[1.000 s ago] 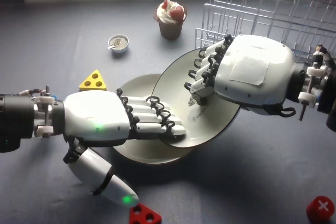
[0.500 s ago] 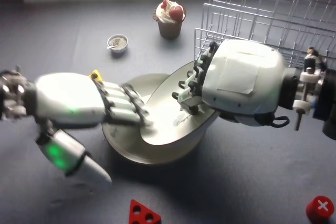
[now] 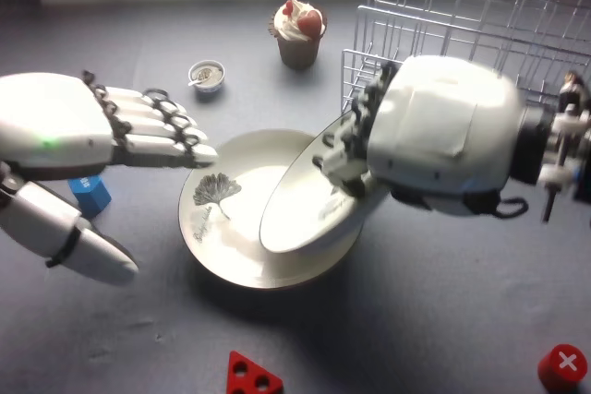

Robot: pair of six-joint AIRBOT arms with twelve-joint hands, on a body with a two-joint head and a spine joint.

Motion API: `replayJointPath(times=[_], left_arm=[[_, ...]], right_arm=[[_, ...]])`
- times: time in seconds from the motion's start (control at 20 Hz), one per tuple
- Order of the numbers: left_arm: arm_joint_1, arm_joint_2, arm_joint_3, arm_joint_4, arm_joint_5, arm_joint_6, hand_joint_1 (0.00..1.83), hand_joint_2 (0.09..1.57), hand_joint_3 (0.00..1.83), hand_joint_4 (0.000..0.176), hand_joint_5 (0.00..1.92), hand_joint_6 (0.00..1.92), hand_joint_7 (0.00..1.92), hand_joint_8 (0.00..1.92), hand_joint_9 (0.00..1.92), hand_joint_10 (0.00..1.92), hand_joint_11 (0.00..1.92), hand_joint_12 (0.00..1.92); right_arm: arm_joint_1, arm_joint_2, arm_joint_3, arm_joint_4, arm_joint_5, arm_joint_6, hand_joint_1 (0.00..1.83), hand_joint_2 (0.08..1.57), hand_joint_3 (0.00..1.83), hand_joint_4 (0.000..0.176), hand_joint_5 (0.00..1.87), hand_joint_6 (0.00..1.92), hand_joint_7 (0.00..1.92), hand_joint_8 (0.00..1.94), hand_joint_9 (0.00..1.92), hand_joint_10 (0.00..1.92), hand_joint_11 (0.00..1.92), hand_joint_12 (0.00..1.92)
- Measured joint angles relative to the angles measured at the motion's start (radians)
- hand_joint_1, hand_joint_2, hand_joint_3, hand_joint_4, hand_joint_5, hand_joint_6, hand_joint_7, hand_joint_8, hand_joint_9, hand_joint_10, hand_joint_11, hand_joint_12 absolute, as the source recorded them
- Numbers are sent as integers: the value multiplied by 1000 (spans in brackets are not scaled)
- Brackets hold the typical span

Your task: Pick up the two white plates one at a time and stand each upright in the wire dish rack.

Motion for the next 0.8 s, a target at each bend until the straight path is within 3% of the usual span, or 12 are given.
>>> replayJointPath(times=[0.2, 0.35, 0.45, 0.55, 0.8], left_arm=[[0, 52, -27, -3, 0, 0, 15, 928, 1, 0, 96, 2, 116, 1, 108, 0, 117, 0], [0, 80, -53, 5, -14, 0, 13, 930, 1, 0, 99, 1, 119, 3, 120, 4, 133, 7], [0, 98, -60, 18, -12, -1, 26, 928, 0, 0, 85, 0, 110, 0, 110, 0, 123, 3], [0, 113, -61, 27, -12, 0, 34, 930, 1, 0, 77, 0, 103, 0, 100, 0, 117, 0], [-2, 126, -78, 35, -22, 0, 39, 935, 2, 0, 104, 7, 134, 8, 120, 6, 126, 9]], right_arm=[[76, 49, -65, 87, -14, 22, 1493, 1059, 0, 0, 954, 999, 1021, 628, 1101, 740, 1035, 1301], [146, 72, -81, 170, -84, 121, 1491, 1069, 0, 0, 930, 1024, 988, 679, 1089, 770, 1011, 1346], [200, 99, -88, 235, -120, 195, 1495, 1050, 0, 0, 1005, 943, 1065, 551, 1113, 702, 1018, 1309], [248, 134, -107, 255, -153, 249, 1497, 1051, 2, 0, 970, 986, 1074, 573, 1112, 703, 1003, 1309], [371, 168, -135, 443, -240, 261, 1497, 1055, 0, 0, 941, 1038, 1082, 561, 1116, 690, 995, 1317]])
